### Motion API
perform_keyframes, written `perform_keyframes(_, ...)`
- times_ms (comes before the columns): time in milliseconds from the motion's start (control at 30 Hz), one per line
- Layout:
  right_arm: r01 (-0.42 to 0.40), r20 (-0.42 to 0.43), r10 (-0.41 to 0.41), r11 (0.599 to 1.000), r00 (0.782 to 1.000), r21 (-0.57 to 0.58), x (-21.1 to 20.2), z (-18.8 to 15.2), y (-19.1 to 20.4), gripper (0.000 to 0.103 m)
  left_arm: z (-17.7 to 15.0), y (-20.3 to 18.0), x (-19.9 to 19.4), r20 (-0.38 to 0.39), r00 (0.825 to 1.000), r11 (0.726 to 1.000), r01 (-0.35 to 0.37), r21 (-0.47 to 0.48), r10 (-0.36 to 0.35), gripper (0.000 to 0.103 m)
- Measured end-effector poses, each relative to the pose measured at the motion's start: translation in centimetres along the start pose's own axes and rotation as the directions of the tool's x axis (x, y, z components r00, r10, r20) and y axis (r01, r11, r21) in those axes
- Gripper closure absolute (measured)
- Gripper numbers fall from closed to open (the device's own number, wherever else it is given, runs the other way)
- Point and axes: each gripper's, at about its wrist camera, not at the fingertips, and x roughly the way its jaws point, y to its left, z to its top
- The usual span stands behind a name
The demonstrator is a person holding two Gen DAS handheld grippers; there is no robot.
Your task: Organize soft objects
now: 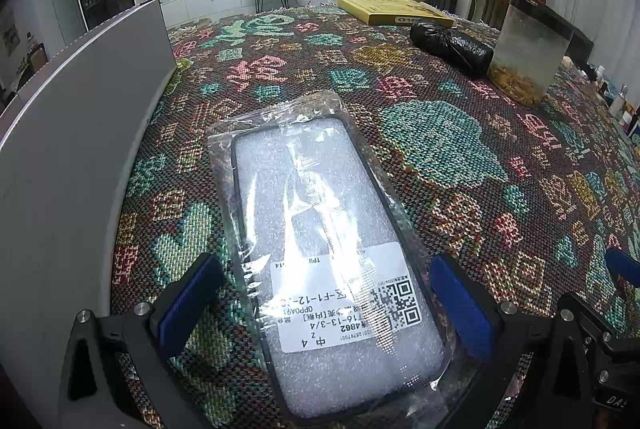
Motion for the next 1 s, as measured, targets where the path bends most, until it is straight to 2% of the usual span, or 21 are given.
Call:
perform_keyframes(200,-0.003,-0.001,0.003,1.000,1.000,-0.001,-0.1,-0.1,0.0,0.008,0.0,0.0,0.0,0.000,1.000,1.000,0.000,0.000,0.000,0.000)
perform_keyframes(300,-0.063,-0.038,0.061,0.996,0.997,-0.069,0.3,1.9,0.4,0.009,0.0,0.0,0.0,0.001,1.000,1.000,0.000,0.000,0.000,0.000)
perform_keyframes(367,-0.043,-0.010,0.042,0.986,0.999,-0.162,-0.2,5.6,1.6,0.009,0.0,0.0,0.0,0.001,1.000,1.000,0.000,0.000,0.000,0.000)
perform_keyframes(433,0.014,0.064,0.005,0.955,0.998,-0.295,-0.7,9.9,3.5,0.009,0.0,0.0,0.0,0.001,1.000,1.000,0.000,0.000,0.000,0.000)
perform_keyframes(500,0.062,0.082,-0.028,0.893,0.996,-0.446,0.6,14.5,5.7,0.009,0.0,0.0,0.0,0.001,1.000,1.000,0.001,0.001,-0.001,0.000)
perform_keyframes(567,0.106,0.077,-0.076,0.832,0.994,-0.544,3.1,19.2,6.5,0.010,0.0,0.0,0.0,0.001,1.000,1.000,0.001,0.000,-0.001,0.000)
perform_keyframes(633,0.094,-0.009,-0.123,0.800,0.992,-0.593,6.0,22.8,6.6,0.011,0.0,0.0,0.0,0.001,1.000,1.000,0.001,0.000,-0.001,0.000)
perform_keyframes(700,0.060,-0.093,-0.142,0.806,0.986,-0.589,8.4,25.8,6.1,0.011,0.0,0.0,0.0,0.001,1.000,1.000,0.001,0.000,-0.001,0.000)
perform_keyframes(733,0.016,-0.169,-0.136,0.824,0.976,-0.567,10.0,27.1,5.7,0.011,0.0,0.0,0.0,0.001,1.000,1.000,0.002,-0.001,-0.002,0.000)
perform_keyframes(800,0.006,-0.216,-0.153,0.828,0.964,-0.561,11.7,27.7,5.7,0.011,0.1,0.1,0.0,0.001,1.000,1.000,0.004,-0.002,-0.004,0.000)
perform_keyframes(933,0.055,-0.261,-0.269,0.786,0.927,-0.616,15.8,27.0,5.9,0.015,0.0,0.2,-0.1,0.001,1.000,1.000,0.004,-0.003,-0.004,0.000)
perform_keyframes(1000,0.057,-0.285,-0.298,0.776,0.911,-0.628,16.9,26.6,5.6,0.016,0.1,0.2,0.0,0.001,1.000,1.000,0.004,-0.003,-0.004,0.000)
